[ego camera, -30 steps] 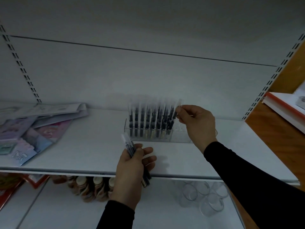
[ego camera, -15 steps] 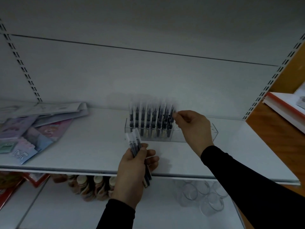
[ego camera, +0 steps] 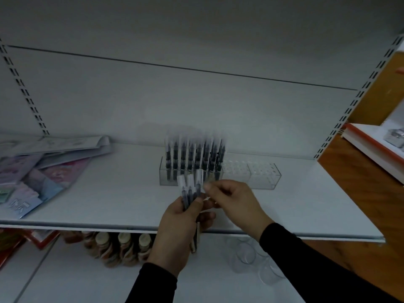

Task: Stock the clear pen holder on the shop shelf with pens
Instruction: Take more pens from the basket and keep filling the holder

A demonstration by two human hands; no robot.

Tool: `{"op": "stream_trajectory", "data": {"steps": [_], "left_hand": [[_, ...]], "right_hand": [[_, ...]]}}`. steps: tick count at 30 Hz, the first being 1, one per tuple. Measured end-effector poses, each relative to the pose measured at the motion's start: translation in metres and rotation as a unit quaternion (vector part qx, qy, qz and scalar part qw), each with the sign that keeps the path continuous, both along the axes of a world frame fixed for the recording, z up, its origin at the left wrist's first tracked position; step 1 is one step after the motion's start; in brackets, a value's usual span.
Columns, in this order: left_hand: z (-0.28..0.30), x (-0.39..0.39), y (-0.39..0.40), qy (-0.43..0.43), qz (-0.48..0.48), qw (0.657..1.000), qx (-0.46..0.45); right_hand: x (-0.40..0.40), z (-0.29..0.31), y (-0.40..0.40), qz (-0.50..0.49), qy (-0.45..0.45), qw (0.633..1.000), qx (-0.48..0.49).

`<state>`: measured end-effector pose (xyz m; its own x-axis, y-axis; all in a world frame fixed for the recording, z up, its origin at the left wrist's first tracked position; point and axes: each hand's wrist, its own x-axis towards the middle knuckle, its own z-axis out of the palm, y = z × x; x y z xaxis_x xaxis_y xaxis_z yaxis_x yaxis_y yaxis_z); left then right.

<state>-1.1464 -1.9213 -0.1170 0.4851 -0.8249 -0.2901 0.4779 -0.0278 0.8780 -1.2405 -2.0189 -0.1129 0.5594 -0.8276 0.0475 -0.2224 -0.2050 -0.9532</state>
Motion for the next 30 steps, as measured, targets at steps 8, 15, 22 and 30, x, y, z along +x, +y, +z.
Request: {"op": "stream_trajectory", "data": {"steps": [8, 15, 22, 30], "left_hand": [[-0.002, -0.002, -0.002, -0.027, -0.027, 0.999, 0.014], [-0.005, -0.001, -0.008, 0.010, 0.029, 0.999, 0.038], [-0.002, 0.000, -0.007, 0.042, 0.049, 0.997, 0.032], [-0.002, -0.001, -0.009, 0.074, 0.063, 0.995, 0.038]], "right_hand": [[0.002, 0.003, 0.003, 0.035, -0.008, 0.999, 0.014], [-0.006, 0.010, -0.010, -0.034, -0.045, 0.998, 0.033], [-0.018, 0.027, -0.032, -0.129, -0.090, 0.987, -0.042], [-0.013, 0.051, -0.067, -0.194, -0.146, 0.963, -0.116]]}}
